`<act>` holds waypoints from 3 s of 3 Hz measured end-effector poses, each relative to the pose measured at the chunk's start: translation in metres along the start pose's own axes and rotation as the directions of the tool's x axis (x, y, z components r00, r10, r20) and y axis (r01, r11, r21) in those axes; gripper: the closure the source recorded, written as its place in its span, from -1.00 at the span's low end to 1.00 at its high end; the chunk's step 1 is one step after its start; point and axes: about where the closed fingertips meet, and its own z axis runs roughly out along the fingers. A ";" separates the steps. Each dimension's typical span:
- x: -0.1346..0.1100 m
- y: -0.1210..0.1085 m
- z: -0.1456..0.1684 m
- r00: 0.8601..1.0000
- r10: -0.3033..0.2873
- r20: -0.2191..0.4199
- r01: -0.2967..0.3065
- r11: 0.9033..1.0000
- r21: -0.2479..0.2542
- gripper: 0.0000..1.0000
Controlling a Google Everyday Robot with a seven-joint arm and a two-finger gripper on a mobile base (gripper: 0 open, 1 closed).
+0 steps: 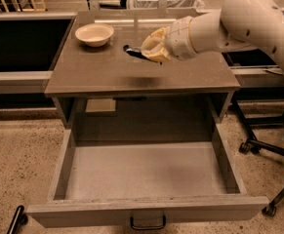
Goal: Pick rxbar blueberry from top drawer and place on counter
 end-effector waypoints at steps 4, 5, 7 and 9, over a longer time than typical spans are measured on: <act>0.011 -0.018 0.012 0.998 0.002 -0.055 0.001 0.998 0.057 -0.31; 0.011 -0.018 0.012 0.998 0.002 -0.055 0.001 0.998 0.057 -0.77; 0.012 -0.013 0.013 0.998 -0.005 -0.057 0.007 0.999 0.032 -1.00; 0.007 -0.011 -0.020 0.996 -0.033 -0.087 0.036 0.999 0.029 -1.00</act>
Offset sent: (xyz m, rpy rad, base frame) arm 0.0198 0.0003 -0.0028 -0.0213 -0.0233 -0.0582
